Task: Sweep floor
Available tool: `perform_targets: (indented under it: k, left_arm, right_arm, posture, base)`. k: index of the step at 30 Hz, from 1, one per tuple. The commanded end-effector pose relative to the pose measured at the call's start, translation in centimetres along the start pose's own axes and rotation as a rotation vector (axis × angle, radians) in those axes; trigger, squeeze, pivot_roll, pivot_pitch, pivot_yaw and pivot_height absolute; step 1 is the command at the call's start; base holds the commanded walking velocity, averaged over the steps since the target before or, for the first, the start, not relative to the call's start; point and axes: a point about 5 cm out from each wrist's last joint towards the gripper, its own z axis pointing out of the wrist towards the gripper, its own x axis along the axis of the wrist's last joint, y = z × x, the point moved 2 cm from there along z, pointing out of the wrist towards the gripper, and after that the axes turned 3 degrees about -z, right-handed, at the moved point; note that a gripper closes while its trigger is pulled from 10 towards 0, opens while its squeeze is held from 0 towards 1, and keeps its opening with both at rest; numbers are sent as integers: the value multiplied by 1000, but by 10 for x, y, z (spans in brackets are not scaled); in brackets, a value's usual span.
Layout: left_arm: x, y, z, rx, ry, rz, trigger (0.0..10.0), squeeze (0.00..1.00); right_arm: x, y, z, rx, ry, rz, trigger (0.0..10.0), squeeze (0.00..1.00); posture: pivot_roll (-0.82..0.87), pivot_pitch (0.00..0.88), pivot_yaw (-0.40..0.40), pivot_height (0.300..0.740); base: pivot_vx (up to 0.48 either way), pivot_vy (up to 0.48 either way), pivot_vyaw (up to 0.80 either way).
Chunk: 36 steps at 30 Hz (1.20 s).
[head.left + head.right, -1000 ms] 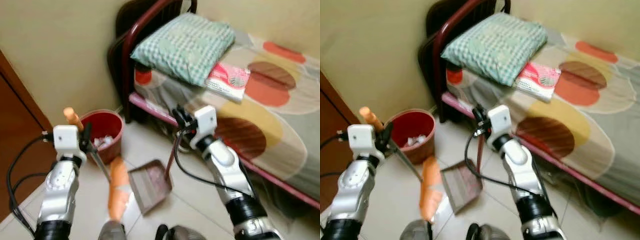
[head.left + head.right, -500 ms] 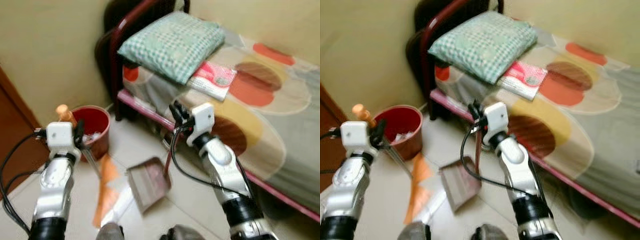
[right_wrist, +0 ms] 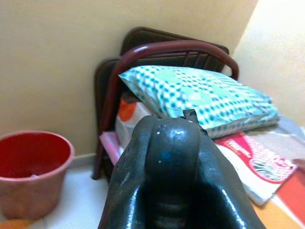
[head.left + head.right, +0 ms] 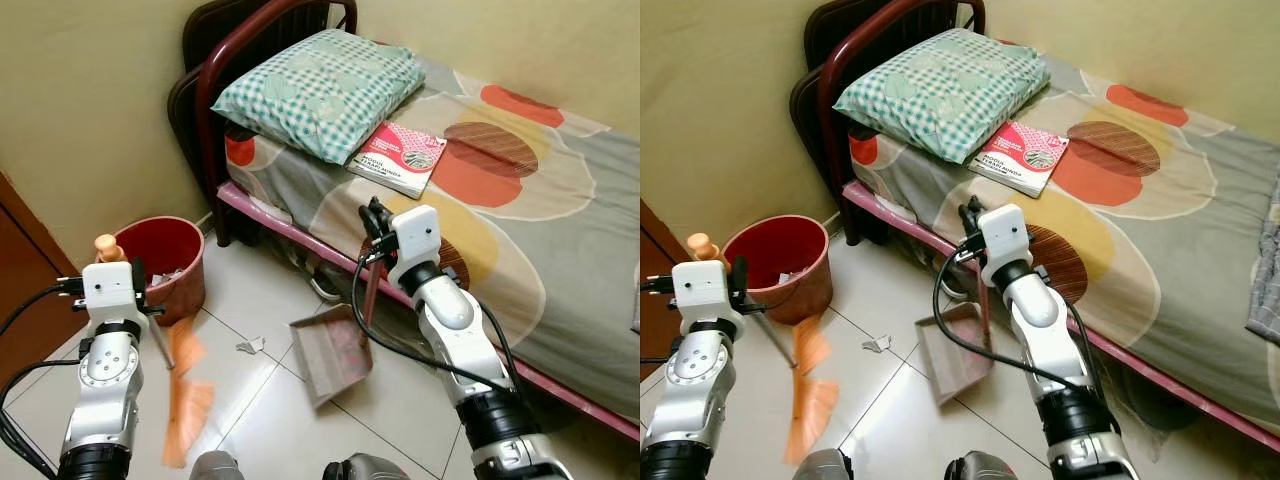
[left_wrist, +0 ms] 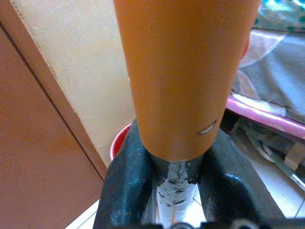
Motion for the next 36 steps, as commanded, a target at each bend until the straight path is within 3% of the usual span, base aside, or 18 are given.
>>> perform_targets:
  k: [1,7,20,29,36]
  left_arm:
    - [-15,-9,-4,31,-69,63,10000,0]
    - [-16,-5,-6,23,-69,56,10000,0]
    - [-19,14,-12,-56,-76,39,10000,0]
    - [-20,12,-12,-54,-88,49,10000,0]
    - [-21,9,-14,-49,-100,65,10000,0]
  right_arm:
    - [14,14,6,-53,61,-101,10000,0]
    - [13,18,7,-82,56,-78,10000,0]
    - [5,0,-4,-39,54,-145,10000,0]
    - [-3,-8,0,-2,34,-214,10000,0]
    - [2,-12,5,16,70,-237,10000,0]
  posture:
    - [62,107,-74,740]
    - [68,114,-74,740]
    - [66,119,-75,740]
    - [71,118,-73,740]
    - [79,118,-73,740]
  base:
    - [0,0,750]
    - [0,0,750]
    - [0,0,759]
    - [0,0,158]
    - [0,0,669]
